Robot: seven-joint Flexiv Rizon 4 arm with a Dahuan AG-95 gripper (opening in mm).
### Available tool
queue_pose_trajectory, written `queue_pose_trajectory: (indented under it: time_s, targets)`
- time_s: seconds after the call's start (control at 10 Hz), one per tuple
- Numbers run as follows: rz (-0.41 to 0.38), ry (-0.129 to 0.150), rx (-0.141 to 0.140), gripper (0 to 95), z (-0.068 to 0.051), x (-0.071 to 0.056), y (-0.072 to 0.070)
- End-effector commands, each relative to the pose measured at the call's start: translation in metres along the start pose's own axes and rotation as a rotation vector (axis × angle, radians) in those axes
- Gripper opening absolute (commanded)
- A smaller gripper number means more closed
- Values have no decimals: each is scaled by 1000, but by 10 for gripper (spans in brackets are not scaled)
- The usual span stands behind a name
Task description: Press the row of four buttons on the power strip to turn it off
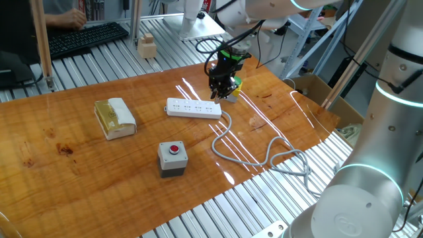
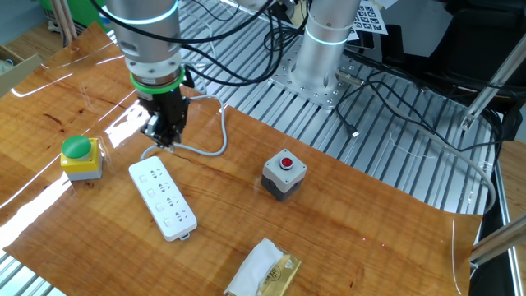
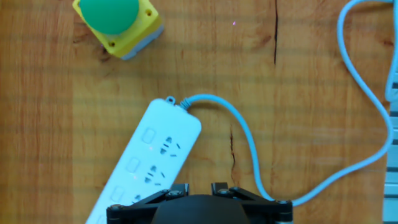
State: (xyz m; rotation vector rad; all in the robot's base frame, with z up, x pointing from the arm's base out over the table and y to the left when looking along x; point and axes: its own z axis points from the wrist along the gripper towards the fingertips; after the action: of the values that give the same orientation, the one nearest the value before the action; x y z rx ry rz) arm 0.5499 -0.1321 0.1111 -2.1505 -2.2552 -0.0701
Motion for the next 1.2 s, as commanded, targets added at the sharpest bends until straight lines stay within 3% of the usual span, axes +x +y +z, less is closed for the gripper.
queue_pose_trajectory:
  time_s: [0.1, 0.8, 1.2]
  targets:
    - [20, 7, -7, 190, -4, -5, 3]
    - [17, 27, -24, 190, 8, -29, 22]
    - [17, 26, -40, 190, 16, -32, 25]
